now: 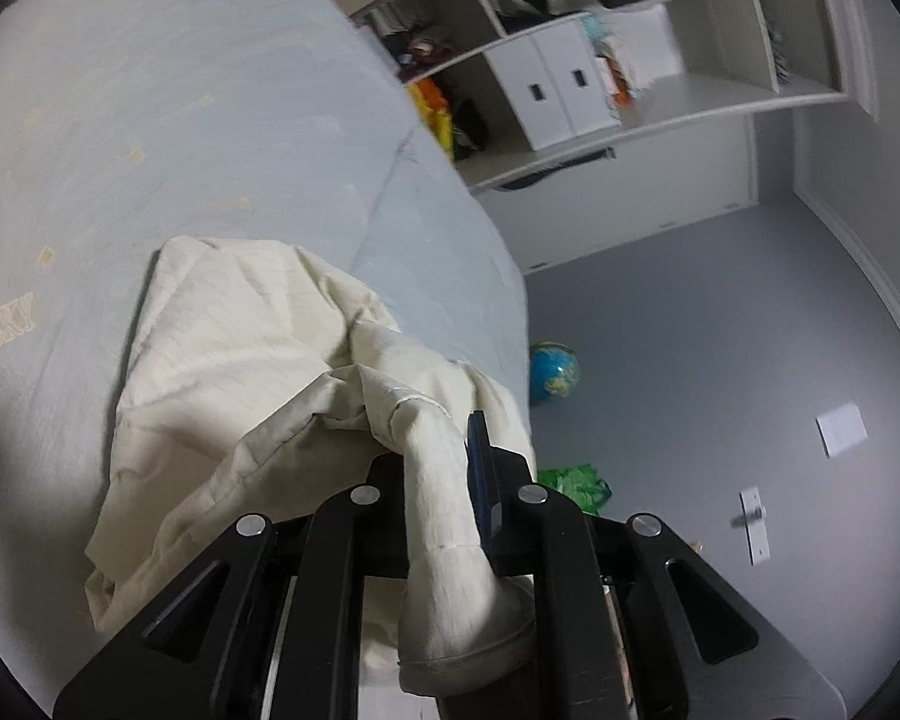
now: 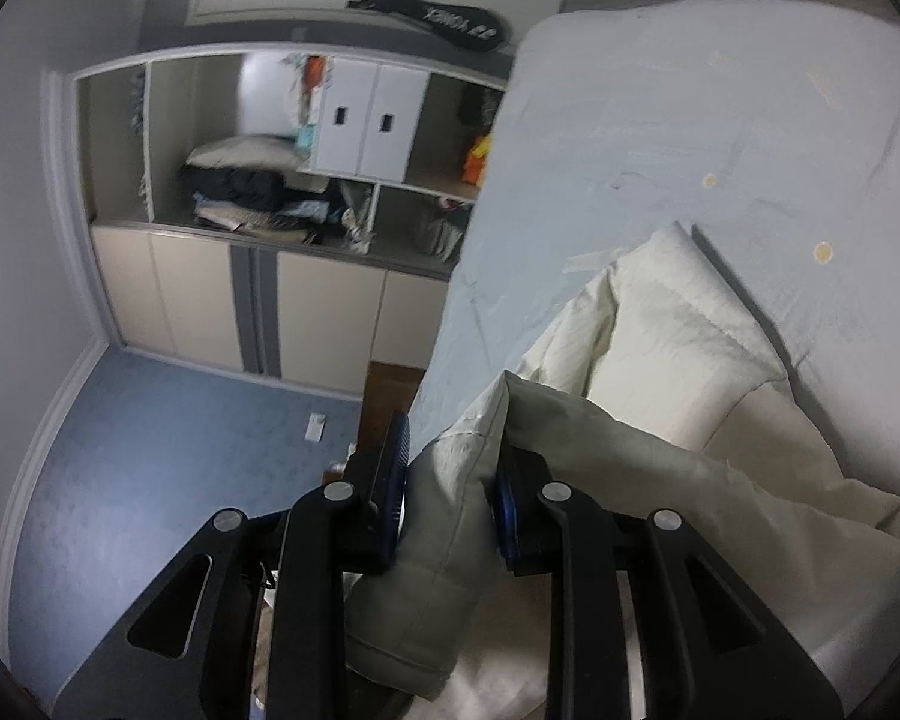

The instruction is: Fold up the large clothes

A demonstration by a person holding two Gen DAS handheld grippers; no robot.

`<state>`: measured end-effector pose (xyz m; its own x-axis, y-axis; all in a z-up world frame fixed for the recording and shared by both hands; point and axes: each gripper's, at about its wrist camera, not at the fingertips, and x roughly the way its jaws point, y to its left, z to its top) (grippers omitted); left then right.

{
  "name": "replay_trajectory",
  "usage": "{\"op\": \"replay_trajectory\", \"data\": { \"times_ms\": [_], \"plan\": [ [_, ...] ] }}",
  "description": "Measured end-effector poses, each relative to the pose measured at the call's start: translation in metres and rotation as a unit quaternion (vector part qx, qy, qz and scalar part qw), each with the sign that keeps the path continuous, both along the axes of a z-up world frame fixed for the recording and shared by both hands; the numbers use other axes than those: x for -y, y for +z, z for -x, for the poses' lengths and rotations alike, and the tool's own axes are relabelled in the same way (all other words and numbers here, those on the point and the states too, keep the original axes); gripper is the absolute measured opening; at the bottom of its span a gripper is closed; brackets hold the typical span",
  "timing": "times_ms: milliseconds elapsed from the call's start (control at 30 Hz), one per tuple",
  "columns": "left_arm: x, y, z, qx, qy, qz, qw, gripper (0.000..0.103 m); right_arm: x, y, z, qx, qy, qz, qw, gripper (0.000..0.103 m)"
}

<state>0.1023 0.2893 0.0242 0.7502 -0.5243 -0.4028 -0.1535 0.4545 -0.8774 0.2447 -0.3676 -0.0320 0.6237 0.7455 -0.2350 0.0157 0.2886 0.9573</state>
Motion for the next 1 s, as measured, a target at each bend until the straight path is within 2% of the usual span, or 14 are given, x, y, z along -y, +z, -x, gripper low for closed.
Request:
{"op": "replay_trajectory", "data": {
  "times_ms": [333,467,633,700,800,867,900,967,1000],
  "plan": [
    [-0.007,-0.030,-0.028,-0.070,0.018,-0.012,0.9973,0.015,-0.010,-0.040,-0.028,-0.058,-0.027,0.016,0.998,0.023],
    [-0.011,-0.037,-0.029,-0.091,0.023,0.003,0.9956,0.018,-0.014,-0.050,-0.036,-0.078,-0.024,0.025,0.996,0.025],
    [-0.013,-0.029,-0.027,-0.074,0.029,0.012,0.9968,0.041,-0.011,-0.056,-0.038,-0.092,-0.025,0.017,0.995,0.027],
    [-0.010,-0.021,-0.025,-0.056,0.029,-0.004,0.9980,0.040,-0.009,-0.052,-0.036,-0.080,-0.030,0.020,0.996,0.027],
    [-0.007,-0.006,-0.022,-0.023,0.033,-0.028,0.9988,0.030,-0.008,-0.042,-0.030,-0.058,-0.034,0.018,0.998,0.029],
    [-0.008,-0.003,-0.021,-0.010,0.040,-0.021,0.9989,0.030,-0.005,-0.039,-0.028,-0.052,-0.046,0.005,0.998,0.029],
    [-0.009,-0.003,-0.021,-0.011,0.044,-0.018,0.9988,0.030,-0.004,-0.040,-0.028,-0.058,-0.052,0.004,0.997,0.030],
    [-0.009,-0.008,-0.024,-0.028,0.051,-0.013,0.9982,0.032,-0.003,-0.046,-0.028,-0.076,-0.060,0.004,0.995,0.045],
    [-0.010,-0.013,-0.025,-0.037,0.055,-0.007,0.9977,0.036,-0.002,-0.047,-0.026,-0.084,-0.070,0.002,0.994,0.056]
  ]
}}
